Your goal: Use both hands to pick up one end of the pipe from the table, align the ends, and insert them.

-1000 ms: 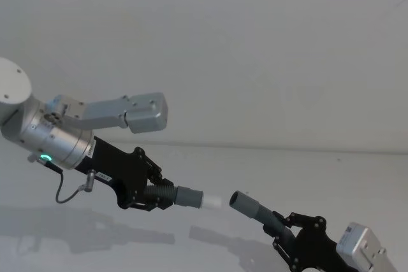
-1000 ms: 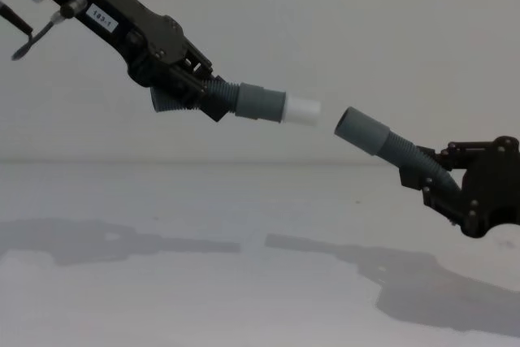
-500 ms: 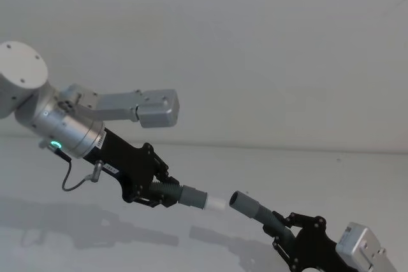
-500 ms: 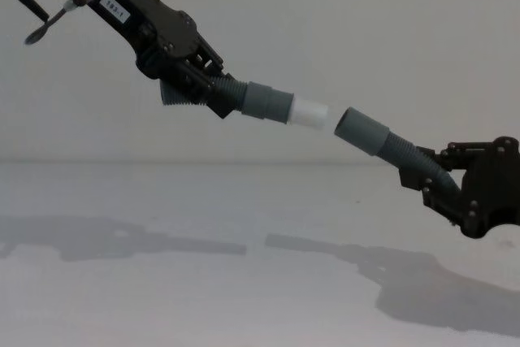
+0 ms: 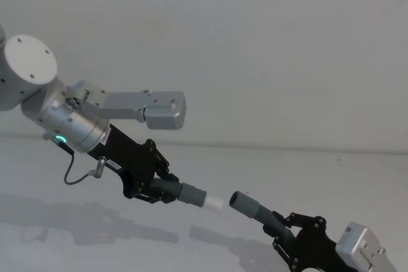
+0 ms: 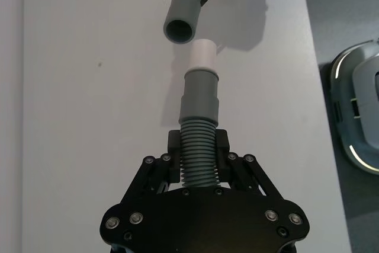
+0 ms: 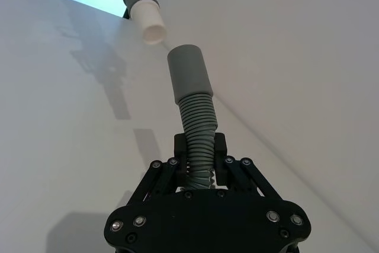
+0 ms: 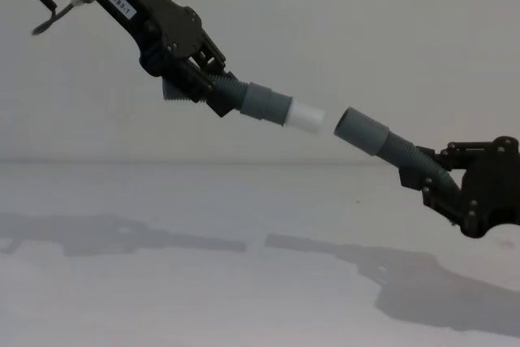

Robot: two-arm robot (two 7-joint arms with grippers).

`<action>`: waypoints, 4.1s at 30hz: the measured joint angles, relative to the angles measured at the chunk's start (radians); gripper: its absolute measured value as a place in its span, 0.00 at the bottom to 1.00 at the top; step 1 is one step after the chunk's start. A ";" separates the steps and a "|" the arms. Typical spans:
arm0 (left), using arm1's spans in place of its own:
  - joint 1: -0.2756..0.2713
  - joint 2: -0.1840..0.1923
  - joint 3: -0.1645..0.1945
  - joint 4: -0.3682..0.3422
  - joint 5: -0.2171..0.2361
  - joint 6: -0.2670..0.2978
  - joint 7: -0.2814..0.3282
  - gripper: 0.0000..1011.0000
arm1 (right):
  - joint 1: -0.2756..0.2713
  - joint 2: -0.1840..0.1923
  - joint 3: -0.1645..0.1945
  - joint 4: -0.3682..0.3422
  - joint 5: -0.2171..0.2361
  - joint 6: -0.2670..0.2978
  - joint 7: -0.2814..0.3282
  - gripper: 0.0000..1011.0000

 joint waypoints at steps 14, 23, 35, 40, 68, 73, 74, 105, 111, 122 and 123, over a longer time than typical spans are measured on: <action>-0.031 0.002 0.038 -0.021 0.054 -0.001 0.034 0.30 | 0.000 0.000 0.000 0.000 0.000 0.000 0.001 0.22; -0.039 -0.002 0.046 -0.021 0.061 -0.017 0.053 0.30 | 0.003 0.005 -0.006 0.001 0.000 -0.006 0.009 0.22; -0.040 -0.009 0.047 -0.013 0.044 -0.036 0.059 0.30 | 0.007 0.009 -0.011 -0.004 0.004 -0.002 0.016 0.22; -0.039 -0.011 0.048 -0.010 0.035 -0.042 0.059 0.30 | 0.008 0.009 -0.011 -0.007 0.008 0.005 0.017 0.22; -0.057 -0.023 0.078 0.005 0.022 -0.051 0.059 0.30 | 0.013 0.011 -0.008 -0.008 0.009 -0.005 0.016 0.22; -0.063 -0.024 0.083 0.006 0.024 -0.050 0.061 0.30 | 0.013 0.013 -0.007 -0.007 0.006 -0.015 0.016 0.22; -0.064 -0.023 0.084 0.006 0.025 -0.050 0.062 0.30 | 0.013 0.014 -0.007 -0.006 0.004 -0.017 0.016 0.22; -0.069 -0.019 0.090 0.002 0.012 -0.057 0.067 0.30 | 0.009 0.028 -0.015 -0.021 -0.018 -0.010 0.018 0.22; -0.066 -0.019 0.090 -0.003 0.009 -0.057 0.070 0.30 | 0.011 0.030 -0.017 -0.027 -0.017 0.006 0.017 0.22; -0.064 -0.021 0.094 -0.001 0.010 -0.054 0.073 0.30 | 0.018 0.031 -0.018 -0.035 0.001 0.029 0.021 0.22; -0.064 -0.022 0.094 0.000 0.010 -0.054 0.074 0.30 | 0.019 0.032 -0.018 -0.036 0.005 0.032 0.023 0.22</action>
